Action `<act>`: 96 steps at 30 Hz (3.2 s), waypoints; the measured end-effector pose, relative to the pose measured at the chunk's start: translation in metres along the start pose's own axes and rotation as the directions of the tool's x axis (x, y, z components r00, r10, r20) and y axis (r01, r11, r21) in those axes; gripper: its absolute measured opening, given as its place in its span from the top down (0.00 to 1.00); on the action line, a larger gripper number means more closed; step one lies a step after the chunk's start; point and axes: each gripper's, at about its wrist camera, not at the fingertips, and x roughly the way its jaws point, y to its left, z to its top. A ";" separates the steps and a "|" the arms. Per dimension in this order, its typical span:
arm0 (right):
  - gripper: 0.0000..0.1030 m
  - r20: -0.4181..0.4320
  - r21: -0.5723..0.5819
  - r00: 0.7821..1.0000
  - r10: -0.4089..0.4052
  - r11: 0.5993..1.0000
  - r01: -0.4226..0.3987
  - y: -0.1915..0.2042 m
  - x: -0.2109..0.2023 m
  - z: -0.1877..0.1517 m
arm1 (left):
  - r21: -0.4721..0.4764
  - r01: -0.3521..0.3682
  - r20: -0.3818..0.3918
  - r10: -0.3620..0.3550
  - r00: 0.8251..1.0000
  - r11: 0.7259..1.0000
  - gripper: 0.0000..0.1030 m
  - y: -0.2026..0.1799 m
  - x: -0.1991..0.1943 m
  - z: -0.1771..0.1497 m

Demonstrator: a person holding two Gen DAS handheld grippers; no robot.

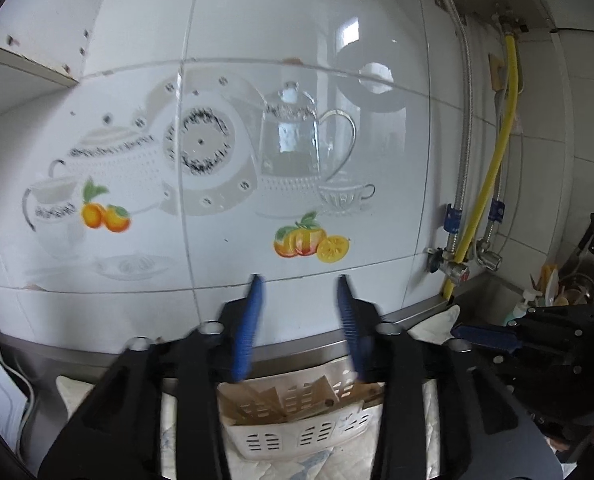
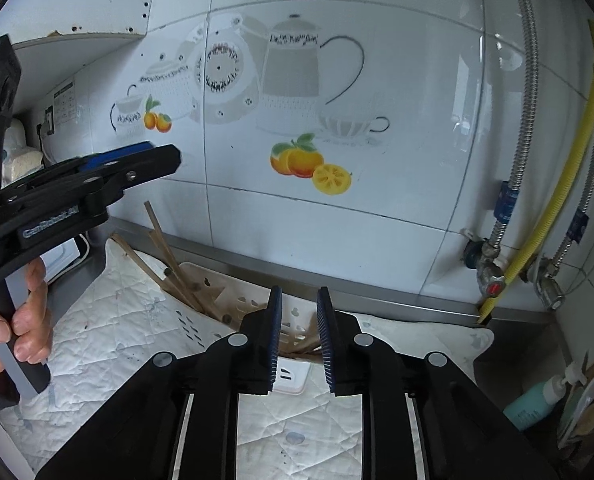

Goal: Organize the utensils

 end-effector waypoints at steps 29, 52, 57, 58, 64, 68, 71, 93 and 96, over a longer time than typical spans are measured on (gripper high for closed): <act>0.26 -0.021 0.097 1.000 0.013 0.995 -0.011 0.073 -0.106 -0.142 | -0.049 -0.107 -0.049 0.105 0.993 0.993 0.05 0.015 -0.172 -0.129; 0.10 -0.021 0.113 0.998 -0.065 0.991 0.067 0.104 -0.128 -0.193 | -0.087 -0.181 -0.144 0.167 0.975 0.980 0.05 0.027 -0.213 -0.192; 0.09 -0.028 0.121 0.998 -0.063 0.991 0.066 0.105 -0.128 -0.199 | -0.077 -0.178 -0.161 0.164 0.973 0.981 0.05 0.026 -0.212 -0.197; 0.09 -0.029 0.120 0.998 -0.063 0.991 0.066 0.105 -0.128 -0.199 | -0.076 -0.176 -0.164 0.162 0.973 0.981 0.05 0.025 -0.212 -0.198; 0.09 -0.032 0.130 0.998 -0.063 0.989 0.066 0.103 -0.128 -0.202 | -0.059 -0.171 -0.178 0.158 0.971 0.984 0.05 0.022 -0.210 -0.201; 0.09 -0.030 0.131 0.998 -0.062 0.989 0.066 0.102 -0.128 -0.202 | -0.060 -0.174 -0.185 0.160 0.970 0.983 0.05 0.021 -0.209 -0.202; 0.09 -0.029 0.128 0.998 -0.064 0.989 0.067 0.102 -0.128 -0.202 | -0.060 -0.173 -0.191 0.159 0.969 0.983 0.05 0.020 -0.208 -0.203; 0.09 -0.047 0.116 0.996 -0.070 0.990 0.075 0.101 -0.122 -0.202 | -0.067 -0.168 -0.222 0.149 0.964 0.984 0.05 0.021 -0.200 -0.208; 0.09 -0.046 0.115 0.997 -0.068 0.991 0.072 0.101 -0.122 -0.202 | -0.071 -0.169 -0.225 0.149 0.963 0.983 0.05 0.022 -0.199 -0.210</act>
